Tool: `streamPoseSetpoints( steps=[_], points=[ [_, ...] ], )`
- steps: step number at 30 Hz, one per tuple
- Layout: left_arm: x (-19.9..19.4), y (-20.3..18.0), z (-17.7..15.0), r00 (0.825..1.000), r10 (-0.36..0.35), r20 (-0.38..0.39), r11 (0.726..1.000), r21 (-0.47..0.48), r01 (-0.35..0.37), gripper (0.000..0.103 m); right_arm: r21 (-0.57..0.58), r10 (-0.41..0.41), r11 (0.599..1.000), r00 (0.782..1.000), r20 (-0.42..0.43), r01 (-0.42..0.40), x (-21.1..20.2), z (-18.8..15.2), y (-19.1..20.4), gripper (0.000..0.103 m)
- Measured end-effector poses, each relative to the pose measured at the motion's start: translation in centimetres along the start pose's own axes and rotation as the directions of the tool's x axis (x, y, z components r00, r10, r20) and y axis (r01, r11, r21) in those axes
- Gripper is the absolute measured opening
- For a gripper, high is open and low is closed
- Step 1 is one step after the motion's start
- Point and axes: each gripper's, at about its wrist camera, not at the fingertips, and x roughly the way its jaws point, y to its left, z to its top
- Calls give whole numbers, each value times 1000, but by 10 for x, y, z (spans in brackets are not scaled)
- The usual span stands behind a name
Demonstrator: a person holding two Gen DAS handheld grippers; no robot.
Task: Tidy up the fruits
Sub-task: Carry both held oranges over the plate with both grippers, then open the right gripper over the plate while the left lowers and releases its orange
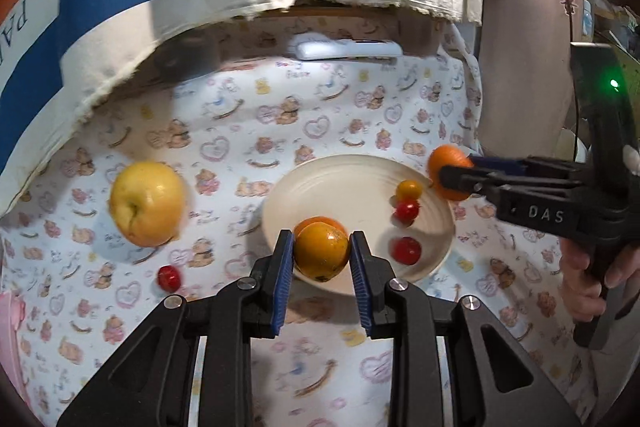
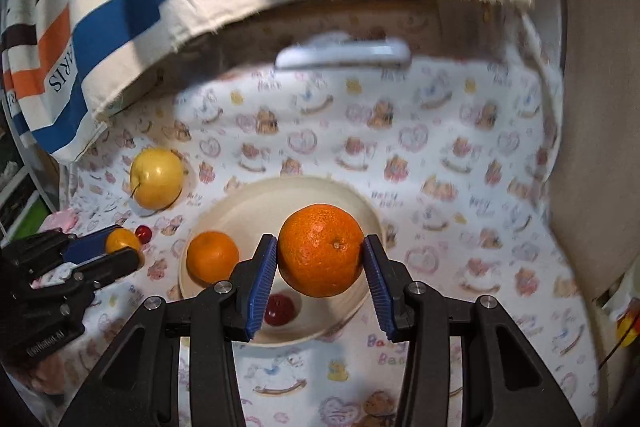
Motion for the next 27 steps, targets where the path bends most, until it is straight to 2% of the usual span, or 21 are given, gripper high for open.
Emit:
streamPoseSetpoints(
  steps=[2, 4, 5, 6, 9, 11, 14, 19, 27],
  points=[
    [5, -6, -1, 1000, -15, -10, 1000, 0, 15, 27, 11, 33, 999, 999, -12, -32, 0, -1, 0, 45],
    [14, -13, -2, 999, -28, -39, 1000, 4, 29, 27, -10, 15, 1000, 1000, -11, -15, 0, -2, 4, 45],
    [18, -15, -3, 998, -31, -52, 999, 8, 32, 27, -26, -4, 1000, 1000, -6, 4, 1, -3, 6, 39],
    [22, -17, -3, 997, -33, -64, 999, 12, 34, 27, -35, -17, 999, 1000, -3, 17, 1, -3, 8, 38],
    [31, -23, -5, 995, -42, -95, 999, 15, 43, 27, -65, -32, 997, 999, -2, 32, 5, -4, 9, 38],
    [37, -27, -6, 993, -38, -110, 999, 18, 41, 27, -51, -43, 998, 999, -30, 41, 13, -5, 5, 38],
    [42, -29, -8, 992, -44, -122, 999, 13, 46, 27, -22, -11, 1000, 998, -62, 10, 19, -7, 1, 38],
    [48, -30, -11, 991, -31, -130, 999, 29, 35, 27, -35, -25, 999, 999, -47, 24, 15, -8, 5, 38],
    [57, -32, -17, 989, -33, -142, 998, 39, 39, 27, -42, -37, 999, 997, -67, 34, 18, -10, 8, 38]
  ],
)
